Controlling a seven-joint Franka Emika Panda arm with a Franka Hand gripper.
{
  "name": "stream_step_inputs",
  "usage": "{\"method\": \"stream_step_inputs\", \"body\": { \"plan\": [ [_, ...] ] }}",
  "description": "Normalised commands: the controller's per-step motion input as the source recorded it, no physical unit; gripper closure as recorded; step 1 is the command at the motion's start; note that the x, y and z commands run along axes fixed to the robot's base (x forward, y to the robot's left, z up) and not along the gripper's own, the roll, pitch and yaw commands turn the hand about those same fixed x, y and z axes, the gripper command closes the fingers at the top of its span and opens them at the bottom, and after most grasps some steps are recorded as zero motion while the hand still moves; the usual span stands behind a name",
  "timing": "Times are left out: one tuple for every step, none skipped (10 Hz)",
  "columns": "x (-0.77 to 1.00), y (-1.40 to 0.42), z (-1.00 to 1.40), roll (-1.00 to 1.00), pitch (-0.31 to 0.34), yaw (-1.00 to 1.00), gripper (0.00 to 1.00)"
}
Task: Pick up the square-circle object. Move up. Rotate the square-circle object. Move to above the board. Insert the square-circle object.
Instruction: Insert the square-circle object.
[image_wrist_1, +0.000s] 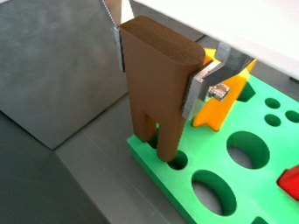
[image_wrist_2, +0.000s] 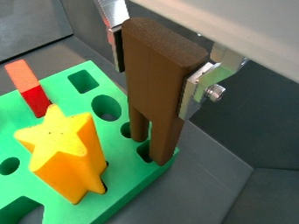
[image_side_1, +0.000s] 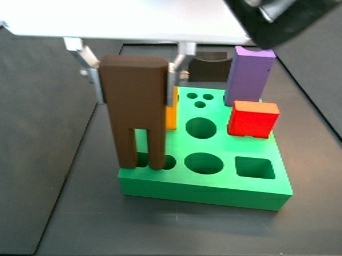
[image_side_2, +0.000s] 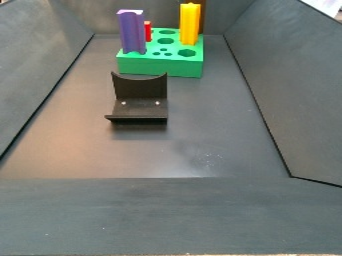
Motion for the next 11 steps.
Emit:
{"method": "stream_step_inputs", "body": {
  "plan": [
    [0.46,0.0,-0.08,0.1,0.203,-0.03,1.0],
    [0.36,0.0,-0.09,0.09,0.173,-0.02,1.0],
    [0.33,0.0,-0.16,0.08,0.136,-0.03,1.0],
    [0.35,0.0,-0.22,0.12,0.15,0.0,1.0],
    [0.31,0.0,-0.28,0.15,0.121,0.0,1.0],
    [0.21,0.0,-0.35,0.16,0.074,0.0,1.0],
    [0.0,-0.01,-0.47,0.16,0.0,-0.03,1.0],
    [-0.03,-0.09,-0.49,0.17,-0.073,-0.09,1.0],
    [-0.13,-0.16,-0.55,0.2,-0.163,-0.11,1.0],
    [-0.2,-0.21,-0.6,0.23,-0.24,-0.12,1.0],
    [-0.2,-0.2,-0.59,0.23,-0.256,-0.09,1.0]
  ]
}}
